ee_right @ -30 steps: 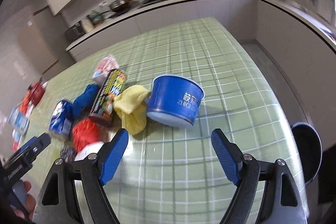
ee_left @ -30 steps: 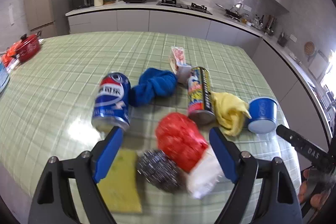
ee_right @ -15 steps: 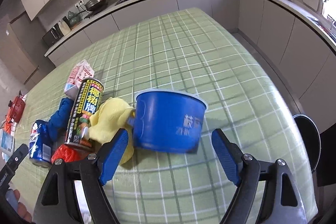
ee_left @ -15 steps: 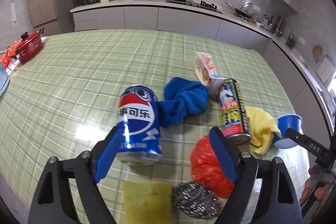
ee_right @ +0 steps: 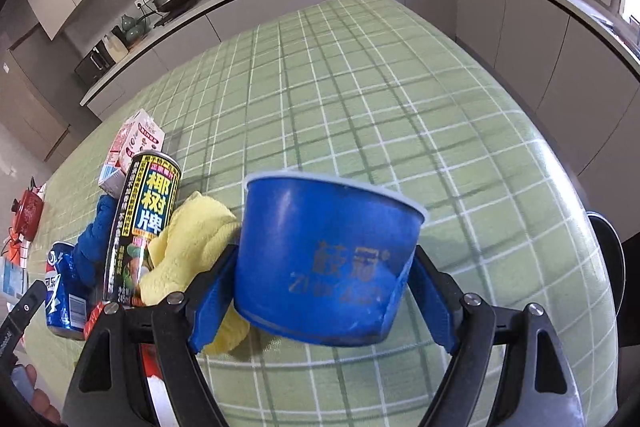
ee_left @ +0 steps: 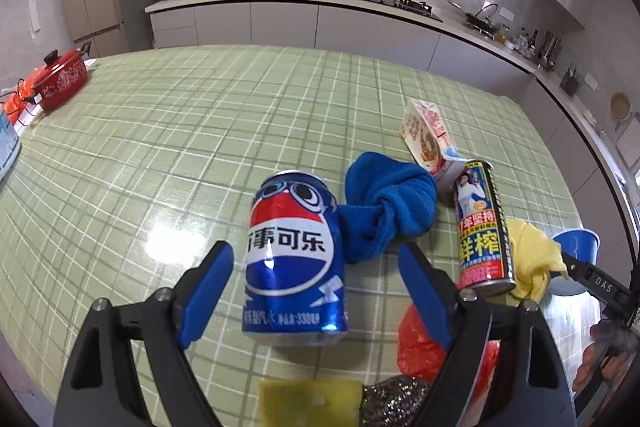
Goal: Collect trash
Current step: 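Grasp the blue bowl-shaped cup with the right tool while the left tool grasps the Pepsi can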
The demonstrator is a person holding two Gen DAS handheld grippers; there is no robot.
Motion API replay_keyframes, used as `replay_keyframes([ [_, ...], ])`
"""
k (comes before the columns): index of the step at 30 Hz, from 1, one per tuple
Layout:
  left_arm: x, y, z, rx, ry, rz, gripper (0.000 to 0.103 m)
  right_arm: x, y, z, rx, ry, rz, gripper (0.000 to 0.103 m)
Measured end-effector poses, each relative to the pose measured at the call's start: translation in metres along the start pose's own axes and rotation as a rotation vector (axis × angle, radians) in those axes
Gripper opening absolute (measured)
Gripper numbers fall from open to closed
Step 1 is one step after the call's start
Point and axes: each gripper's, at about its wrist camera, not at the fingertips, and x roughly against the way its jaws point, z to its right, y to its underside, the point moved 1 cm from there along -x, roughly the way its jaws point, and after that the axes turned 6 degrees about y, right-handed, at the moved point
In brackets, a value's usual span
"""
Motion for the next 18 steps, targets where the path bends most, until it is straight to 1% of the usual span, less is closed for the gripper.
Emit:
replay_keyframes([
  [2, -0.003, -0.002, -0.002, 0.002, 0.000, -0.005, 0.086, -0.001, -0.002, -0.002, 0.000, -0.002, -0.002, 0.083],
  [3, -0.004, -0.003, -0.004, 0.001, -0.001, -0.006, 0.086, -0.002, -0.002, -0.003, 0.000, 0.000, 0.003, 0.081],
  [7, -0.011, -0.005, -0.010, 0.014, -0.002, -0.022, 0.086, 0.000, -0.003, -0.006, 0.016, 0.027, 0.036, 0.080],
  [12, -0.022, -0.007, -0.014, 0.024, 0.010, -0.050, 0.086, 0.016, -0.007, -0.006, 0.013, 0.079, 0.127, 0.080],
  [15, -0.032, -0.006, -0.016, 0.030, 0.006, -0.082, 0.086, 0.027, -0.010, -0.009, 0.015, 0.073, 0.168, 0.080],
  [18, -0.038, -0.003, -0.020, 0.041, 0.008, -0.101, 0.086, 0.033, -0.012, -0.015, 0.024, 0.053, 0.184, 0.080],
])
